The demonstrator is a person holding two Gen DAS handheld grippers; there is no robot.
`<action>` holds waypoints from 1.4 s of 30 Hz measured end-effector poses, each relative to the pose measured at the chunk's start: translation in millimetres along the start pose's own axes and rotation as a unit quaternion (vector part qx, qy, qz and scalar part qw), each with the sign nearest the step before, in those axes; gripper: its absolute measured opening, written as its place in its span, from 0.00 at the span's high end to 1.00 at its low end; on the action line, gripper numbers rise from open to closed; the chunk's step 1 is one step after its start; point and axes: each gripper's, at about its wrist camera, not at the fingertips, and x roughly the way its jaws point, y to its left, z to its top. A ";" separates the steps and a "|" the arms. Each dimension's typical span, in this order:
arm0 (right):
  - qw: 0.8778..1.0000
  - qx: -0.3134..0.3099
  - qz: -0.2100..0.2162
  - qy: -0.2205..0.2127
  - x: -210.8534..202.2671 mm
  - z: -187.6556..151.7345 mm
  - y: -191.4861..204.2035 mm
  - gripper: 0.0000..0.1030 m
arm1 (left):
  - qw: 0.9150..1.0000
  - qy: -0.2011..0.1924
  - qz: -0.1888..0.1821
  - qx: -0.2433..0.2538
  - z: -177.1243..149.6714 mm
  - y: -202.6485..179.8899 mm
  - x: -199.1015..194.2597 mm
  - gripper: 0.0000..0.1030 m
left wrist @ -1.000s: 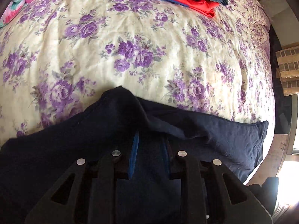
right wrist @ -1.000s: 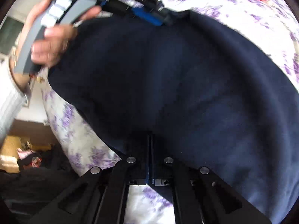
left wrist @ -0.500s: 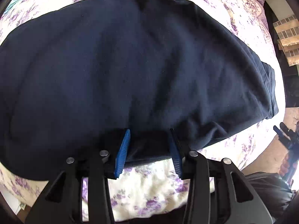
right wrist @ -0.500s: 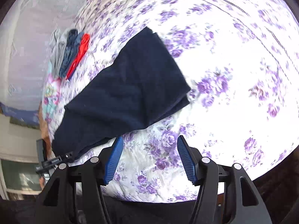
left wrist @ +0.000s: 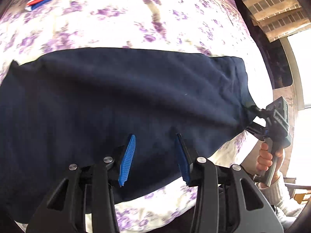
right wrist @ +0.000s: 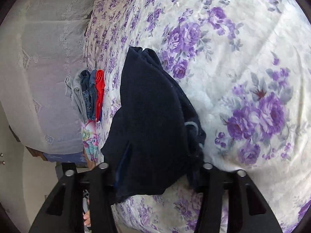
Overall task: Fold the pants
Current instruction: 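Fold the held edge with the right tool toward the left tool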
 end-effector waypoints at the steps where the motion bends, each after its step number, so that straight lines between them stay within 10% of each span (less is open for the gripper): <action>1: 1.000 -0.007 -0.013 -0.004 -2.0 3.1 2.7 0.81 | 1.000 0.004 -0.005 0.008 5.0 -8.8 5.0 0.60; 6: 0.991 -0.093 -0.082 -0.050 -10.6 3.4 46.3 0.81 | 0.998 0.043 0.016 0.047 10.8 -53.8 47.5 0.48; 13: 0.985 -0.081 -0.153 -0.001 6.4 8.3 25.6 0.80 | 0.998 0.037 0.004 0.045 -15.1 -68.7 50.8 0.35; 18: 0.974 -0.127 -0.187 0.012 13.5 10.2 35.8 0.79 | 0.999 0.009 -0.049 -0.005 8.8 -61.3 29.8 0.52; 24: 0.977 -0.120 -0.178 0.015 10.1 8.8 32.1 0.79 | 0.999 -0.011 -0.035 -0.013 41.1 -75.5 44.2 0.96; 27: 0.973 -0.130 -0.189 0.015 12.1 7.1 34.6 0.78 | 1.000 -0.002 0.007 -0.017 44.0 -84.9 80.3 0.97; 35: 0.971 -0.177 -0.162 -0.020 -4.6 -0.8 69.7 0.80 | 0.998 -0.003 -0.043 -0.034 6.2 -75.2 72.9 0.96; 42: 0.927 -0.326 -0.184 -0.026 -1.1 -29.2 144.9 0.80 | 0.992 -0.014 -0.103 -0.070 -3.0 -68.6 66.2 0.97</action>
